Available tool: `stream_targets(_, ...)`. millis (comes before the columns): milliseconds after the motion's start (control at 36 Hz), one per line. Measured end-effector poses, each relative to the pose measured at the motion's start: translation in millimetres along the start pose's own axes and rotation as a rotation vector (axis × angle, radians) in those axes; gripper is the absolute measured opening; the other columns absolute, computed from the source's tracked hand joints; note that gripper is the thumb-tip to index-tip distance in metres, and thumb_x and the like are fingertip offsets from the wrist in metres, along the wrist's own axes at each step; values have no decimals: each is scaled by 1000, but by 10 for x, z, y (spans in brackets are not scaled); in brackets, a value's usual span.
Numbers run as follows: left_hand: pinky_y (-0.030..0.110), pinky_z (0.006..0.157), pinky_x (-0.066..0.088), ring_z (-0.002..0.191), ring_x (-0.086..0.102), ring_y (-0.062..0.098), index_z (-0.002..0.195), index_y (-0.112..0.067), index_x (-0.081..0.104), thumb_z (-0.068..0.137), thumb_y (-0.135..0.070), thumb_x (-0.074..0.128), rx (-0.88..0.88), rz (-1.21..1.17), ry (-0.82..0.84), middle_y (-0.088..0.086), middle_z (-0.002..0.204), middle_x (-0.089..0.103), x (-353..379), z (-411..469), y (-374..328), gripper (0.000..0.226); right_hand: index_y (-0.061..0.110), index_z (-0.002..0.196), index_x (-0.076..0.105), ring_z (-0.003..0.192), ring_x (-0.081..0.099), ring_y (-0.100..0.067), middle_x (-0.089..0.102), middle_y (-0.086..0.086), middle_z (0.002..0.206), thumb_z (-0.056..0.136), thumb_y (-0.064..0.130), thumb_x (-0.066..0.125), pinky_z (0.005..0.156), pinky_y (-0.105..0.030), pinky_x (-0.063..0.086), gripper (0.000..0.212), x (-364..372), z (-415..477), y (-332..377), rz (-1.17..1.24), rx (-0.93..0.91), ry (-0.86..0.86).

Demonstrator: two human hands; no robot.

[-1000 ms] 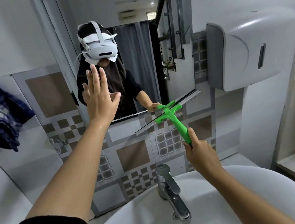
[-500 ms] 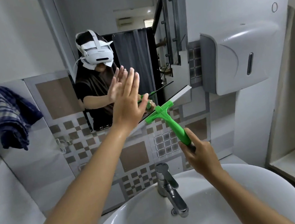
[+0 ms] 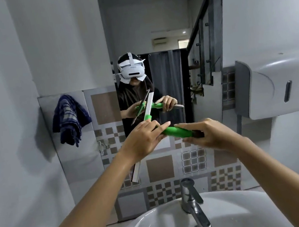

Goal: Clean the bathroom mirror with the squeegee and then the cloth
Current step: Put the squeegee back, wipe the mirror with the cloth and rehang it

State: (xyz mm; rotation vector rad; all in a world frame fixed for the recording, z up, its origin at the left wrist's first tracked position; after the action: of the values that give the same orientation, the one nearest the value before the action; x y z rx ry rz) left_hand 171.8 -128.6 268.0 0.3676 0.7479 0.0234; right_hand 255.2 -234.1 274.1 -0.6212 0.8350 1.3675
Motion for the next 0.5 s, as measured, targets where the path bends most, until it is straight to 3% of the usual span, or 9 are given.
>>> stream_targets(111, 31, 78, 50, 80, 57, 18, 131, -9, 48, 94, -29, 43, -138, 0, -50, 5, 90, 60, -132, -371, 151, 42, 28, 134, 46, 83, 59, -11, 65, 5, 105, 80, 37, 67, 71, -38, 56, 59, 120, 201, 232, 28, -74, -73)
stream_targets(194, 29, 79, 45, 83, 53, 17, 133, -12, 47, 96, -33, 37, -317, 18, -113, 4, 93, 58, -221, -691, 242, 44, 19, 135, 46, 101, 58, -14, 60, 2, 118, 81, 24, 68, 86, -37, 53, 58, 247, 316, 395, 142, -62, -185)
stream_targets(306, 24, 80, 38, 87, 50, 15, 134, -16, 46, 96, -35, 34, -561, 8, -216, 1, 95, 57, -298, -1107, 358, 44, 5, 122, 58, 107, 58, -15, 62, -6, 118, 82, 10, 66, 97, -19, 43, 41, 258, 223, 575, 346, 76, -581)
stream_targets(361, 23, 82, 36, 89, 49, 14, 134, -17, 44, 96, -32, 37, -674, 10, -273, 1, 97, 57, -322, -1322, 405, 41, 3, 122, 57, 110, 57, -16, 63, -10, 118, 83, 13, 66, 98, -25, 45, 40, 371, 110, 583, 479, 235, -725)
stream_targets(444, 23, 85, 35, 92, 49, 15, 136, -18, 42, 97, -33, 37, -789, 16, -318, 1, 100, 57, -306, -1593, 421, 42, 5, 131, 48, 118, 54, -23, 58, -14, 128, 86, 28, 63, 98, -40, 47, 52, 798, 158, 634, 704, 467, -610)
stream_targets(500, 25, 88, 36, 94, 48, 14, 136, -19, 42, 97, -35, 35, -829, 16, -330, 2, 100, 57, -266, -1703, 382, 43, 10, 128, 50, 105, 61, -24, 67, -13, 111, 87, 30, 62, 85, -33, 54, 47, 1016, 291, 792, 835, 464, -508)
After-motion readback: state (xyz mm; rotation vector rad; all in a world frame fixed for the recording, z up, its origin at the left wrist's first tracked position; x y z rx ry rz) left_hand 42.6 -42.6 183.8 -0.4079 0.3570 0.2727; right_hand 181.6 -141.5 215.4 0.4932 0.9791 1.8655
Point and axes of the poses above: each hand's wrist, its own z-axis towards the middle knuckle, its own x-axis out of the palm, y = z × x, the point moved 9 cm from there along z, towards the middle knuckle
